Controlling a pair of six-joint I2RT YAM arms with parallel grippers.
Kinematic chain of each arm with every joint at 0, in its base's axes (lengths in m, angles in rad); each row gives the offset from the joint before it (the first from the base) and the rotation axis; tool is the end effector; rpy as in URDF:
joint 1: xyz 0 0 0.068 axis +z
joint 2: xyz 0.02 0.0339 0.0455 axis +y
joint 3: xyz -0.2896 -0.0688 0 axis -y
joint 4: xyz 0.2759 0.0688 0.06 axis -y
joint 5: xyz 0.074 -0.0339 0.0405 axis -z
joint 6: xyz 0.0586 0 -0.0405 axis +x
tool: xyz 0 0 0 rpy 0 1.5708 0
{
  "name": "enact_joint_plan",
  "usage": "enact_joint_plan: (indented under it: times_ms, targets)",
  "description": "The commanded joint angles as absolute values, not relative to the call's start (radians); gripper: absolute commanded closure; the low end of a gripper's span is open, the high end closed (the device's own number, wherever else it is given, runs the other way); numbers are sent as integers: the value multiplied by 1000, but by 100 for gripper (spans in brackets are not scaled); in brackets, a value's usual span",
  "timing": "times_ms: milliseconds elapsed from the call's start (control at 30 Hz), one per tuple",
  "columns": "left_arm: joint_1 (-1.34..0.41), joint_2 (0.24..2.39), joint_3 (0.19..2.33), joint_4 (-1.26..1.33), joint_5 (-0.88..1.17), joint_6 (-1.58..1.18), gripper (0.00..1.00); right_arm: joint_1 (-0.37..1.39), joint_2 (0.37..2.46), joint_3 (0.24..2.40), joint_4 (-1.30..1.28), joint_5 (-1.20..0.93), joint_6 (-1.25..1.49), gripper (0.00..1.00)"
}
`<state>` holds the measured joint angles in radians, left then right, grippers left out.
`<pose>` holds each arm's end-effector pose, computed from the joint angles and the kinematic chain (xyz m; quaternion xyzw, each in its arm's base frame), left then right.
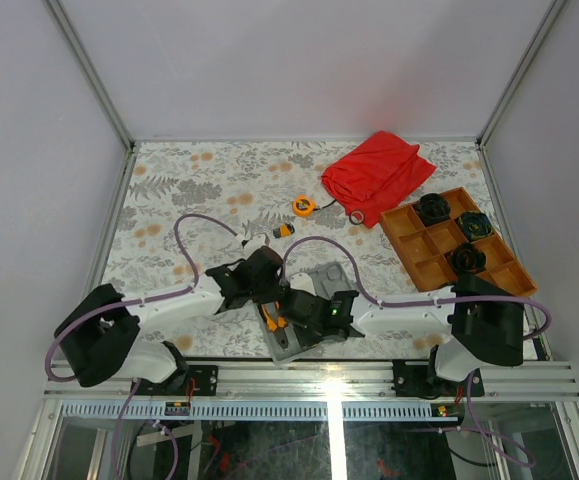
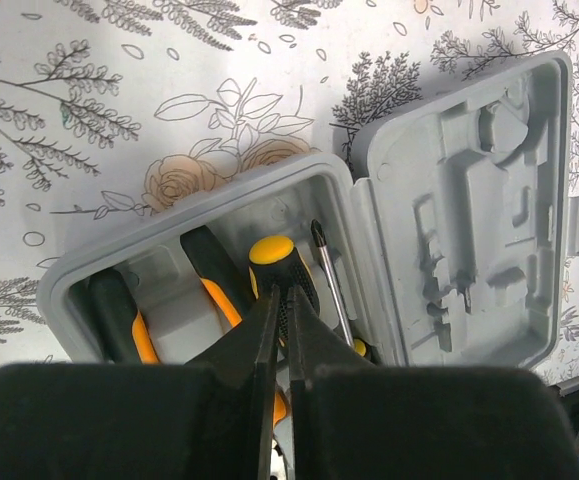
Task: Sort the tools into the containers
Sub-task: Adjust the screwdriver in the storage box.
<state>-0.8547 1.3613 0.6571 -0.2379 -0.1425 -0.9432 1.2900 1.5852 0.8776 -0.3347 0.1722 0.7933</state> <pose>0.1944 -0.2107 0.1571 -0.0640 0.9467 -0.1992 0.2450 0.1037 0.3232 0.1556 -0.2146 0.9377 0.1827 0.2030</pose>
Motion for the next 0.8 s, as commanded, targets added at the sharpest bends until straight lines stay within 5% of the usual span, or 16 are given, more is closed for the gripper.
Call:
enact_joint_plan:
  times_ms: [0,767]
  targets:
    - [-888,1457,649,-316,-141,-884,100,1269,1633,784,-373,89,851,100]
    - [-919,1649,620,-255,-101,-813,100,1190,1851,735,-318,8,863,100]
